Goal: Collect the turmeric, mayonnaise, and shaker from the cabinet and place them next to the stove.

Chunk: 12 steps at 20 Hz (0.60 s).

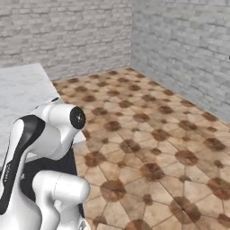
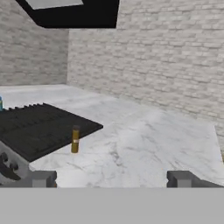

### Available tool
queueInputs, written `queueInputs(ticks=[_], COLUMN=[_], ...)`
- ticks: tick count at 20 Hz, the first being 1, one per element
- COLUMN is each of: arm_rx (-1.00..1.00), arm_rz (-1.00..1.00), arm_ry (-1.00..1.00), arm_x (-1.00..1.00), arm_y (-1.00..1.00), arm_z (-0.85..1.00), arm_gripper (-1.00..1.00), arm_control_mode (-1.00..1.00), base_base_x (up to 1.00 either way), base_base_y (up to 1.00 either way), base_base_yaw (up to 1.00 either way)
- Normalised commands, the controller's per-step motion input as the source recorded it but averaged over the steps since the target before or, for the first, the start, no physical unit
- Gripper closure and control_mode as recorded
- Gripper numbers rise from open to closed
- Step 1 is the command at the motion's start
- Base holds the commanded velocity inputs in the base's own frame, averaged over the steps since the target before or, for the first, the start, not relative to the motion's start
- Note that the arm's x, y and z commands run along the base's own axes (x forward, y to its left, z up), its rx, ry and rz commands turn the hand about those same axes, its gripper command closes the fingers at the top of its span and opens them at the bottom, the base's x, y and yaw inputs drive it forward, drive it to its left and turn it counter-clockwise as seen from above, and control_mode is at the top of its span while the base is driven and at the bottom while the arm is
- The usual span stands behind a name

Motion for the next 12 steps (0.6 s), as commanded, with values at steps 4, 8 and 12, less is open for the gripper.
queueInputs(ticks=[4,8,12], arm_rx=[0.0,0.0,0.0], arm_rz=[0.0,0.0,0.0], arm_ry=[0.0,0.0,0.0], arm_x=[0.0,0.0,0.0], arm_y=[0.0,0.0,0.0], arm_z=[0.0,0.0,0.0], arm_gripper=[-1.0,-1.0,-1.0], arm_control_mode=[1.0,1.0,1.0], base_base_x=[0.0,0.0,0.1], base_base_y=[-0.5,-0.74,-0.91], base_base_yaw=[-0.55,-0.49,-0.36])
